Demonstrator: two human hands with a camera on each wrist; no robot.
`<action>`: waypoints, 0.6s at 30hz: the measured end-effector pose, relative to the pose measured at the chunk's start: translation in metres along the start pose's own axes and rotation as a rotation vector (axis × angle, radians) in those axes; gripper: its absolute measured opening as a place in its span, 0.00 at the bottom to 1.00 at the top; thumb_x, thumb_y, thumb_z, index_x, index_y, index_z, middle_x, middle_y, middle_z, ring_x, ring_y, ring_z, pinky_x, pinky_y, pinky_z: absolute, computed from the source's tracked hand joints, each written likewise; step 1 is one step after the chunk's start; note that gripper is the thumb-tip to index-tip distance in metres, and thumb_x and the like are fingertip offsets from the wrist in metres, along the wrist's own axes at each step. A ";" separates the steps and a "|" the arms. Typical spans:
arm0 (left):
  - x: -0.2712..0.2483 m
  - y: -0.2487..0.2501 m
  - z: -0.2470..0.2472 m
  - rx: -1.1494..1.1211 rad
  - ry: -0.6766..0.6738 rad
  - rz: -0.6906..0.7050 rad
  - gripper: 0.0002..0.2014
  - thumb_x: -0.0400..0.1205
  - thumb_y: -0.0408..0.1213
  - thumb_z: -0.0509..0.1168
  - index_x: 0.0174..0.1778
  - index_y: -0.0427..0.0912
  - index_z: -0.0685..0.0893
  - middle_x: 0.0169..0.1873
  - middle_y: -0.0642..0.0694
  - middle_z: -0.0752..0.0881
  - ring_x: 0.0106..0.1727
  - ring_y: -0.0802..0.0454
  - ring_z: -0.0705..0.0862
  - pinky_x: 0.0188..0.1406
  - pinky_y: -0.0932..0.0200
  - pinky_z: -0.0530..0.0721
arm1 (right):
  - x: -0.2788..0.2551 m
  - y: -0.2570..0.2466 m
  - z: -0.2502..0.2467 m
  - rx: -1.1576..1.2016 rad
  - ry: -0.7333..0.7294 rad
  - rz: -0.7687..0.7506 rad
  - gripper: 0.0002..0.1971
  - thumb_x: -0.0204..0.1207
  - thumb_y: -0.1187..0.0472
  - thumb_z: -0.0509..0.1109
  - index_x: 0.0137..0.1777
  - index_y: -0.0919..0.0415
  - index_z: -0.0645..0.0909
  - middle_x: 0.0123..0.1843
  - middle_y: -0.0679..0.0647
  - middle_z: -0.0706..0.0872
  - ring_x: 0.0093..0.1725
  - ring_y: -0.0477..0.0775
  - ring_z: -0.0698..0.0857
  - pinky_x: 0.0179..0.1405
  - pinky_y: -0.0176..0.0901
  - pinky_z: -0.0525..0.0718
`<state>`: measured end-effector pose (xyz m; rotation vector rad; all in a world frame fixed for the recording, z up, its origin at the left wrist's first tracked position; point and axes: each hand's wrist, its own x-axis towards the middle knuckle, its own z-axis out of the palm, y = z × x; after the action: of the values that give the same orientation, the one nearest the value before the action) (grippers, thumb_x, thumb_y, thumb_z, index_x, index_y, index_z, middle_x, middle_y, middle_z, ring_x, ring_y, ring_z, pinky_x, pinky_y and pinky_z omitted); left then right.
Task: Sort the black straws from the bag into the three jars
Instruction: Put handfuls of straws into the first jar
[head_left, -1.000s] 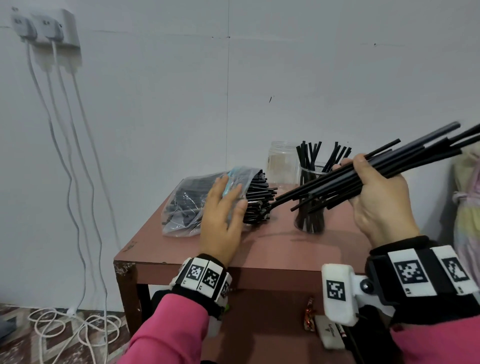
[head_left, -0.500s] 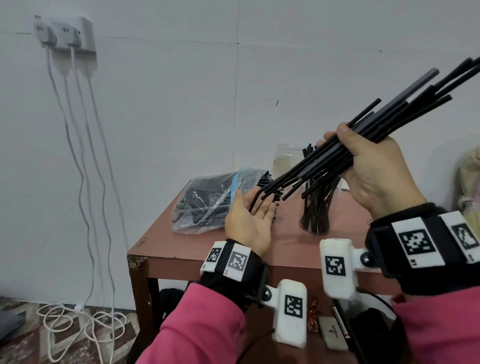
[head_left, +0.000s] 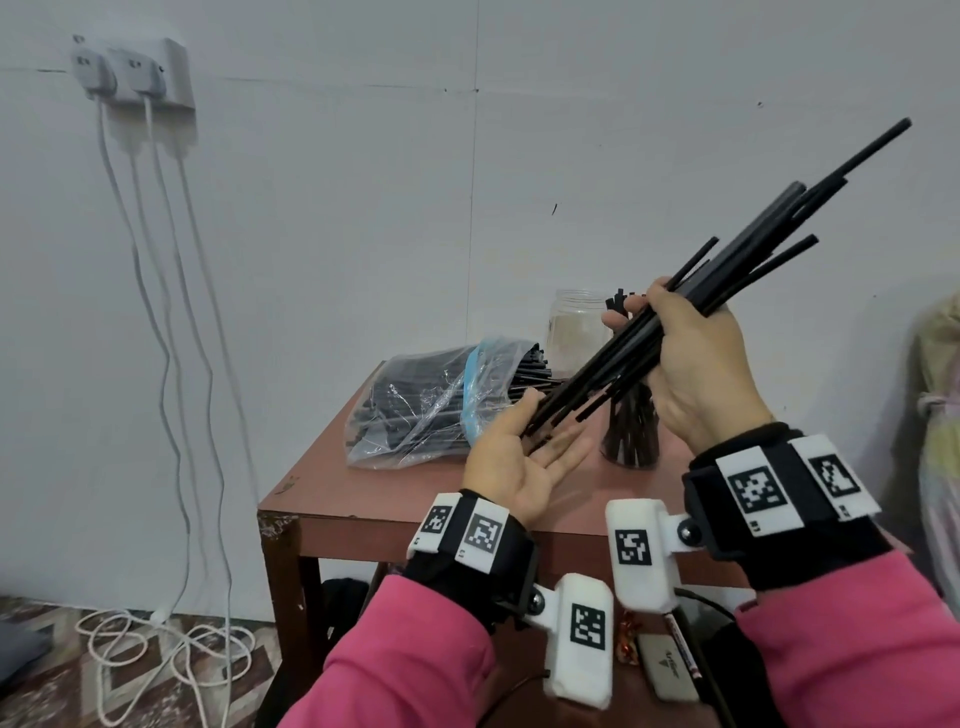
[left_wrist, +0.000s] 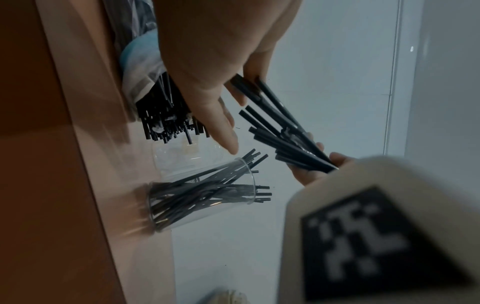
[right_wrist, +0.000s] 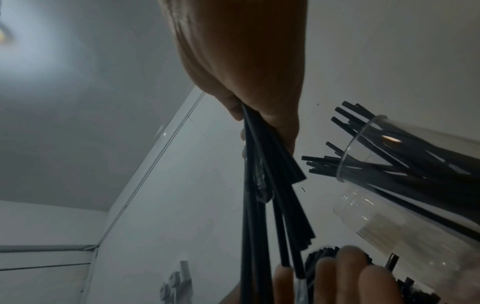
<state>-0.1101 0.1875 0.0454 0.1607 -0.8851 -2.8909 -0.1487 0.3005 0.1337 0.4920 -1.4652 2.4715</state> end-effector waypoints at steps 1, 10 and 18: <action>0.000 -0.001 0.000 0.030 -0.015 -0.003 0.06 0.84 0.35 0.64 0.50 0.35 0.83 0.36 0.37 0.90 0.47 0.38 0.87 0.46 0.42 0.88 | 0.000 0.001 0.000 0.005 0.000 -0.001 0.04 0.84 0.67 0.61 0.55 0.58 0.71 0.39 0.53 0.84 0.39 0.55 0.89 0.41 0.47 0.84; 0.000 -0.004 0.009 0.023 0.020 0.076 0.09 0.88 0.27 0.54 0.59 0.28 0.76 0.44 0.29 0.85 0.35 0.39 0.90 0.33 0.43 0.91 | -0.006 0.022 -0.002 -0.085 -0.031 0.025 0.09 0.80 0.70 0.65 0.59 0.67 0.78 0.34 0.53 0.83 0.36 0.49 0.84 0.30 0.39 0.84; 0.002 -0.004 0.011 0.014 0.065 0.112 0.20 0.88 0.50 0.55 0.48 0.33 0.78 0.40 0.33 0.87 0.43 0.38 0.88 0.42 0.42 0.89 | -0.013 0.035 0.004 -0.034 -0.156 0.104 0.07 0.79 0.71 0.65 0.51 0.59 0.76 0.32 0.53 0.84 0.39 0.51 0.87 0.50 0.53 0.87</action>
<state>-0.1139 0.1963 0.0520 0.1990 -0.8743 -2.7607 -0.1488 0.2800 0.1024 0.6305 -1.6277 2.5324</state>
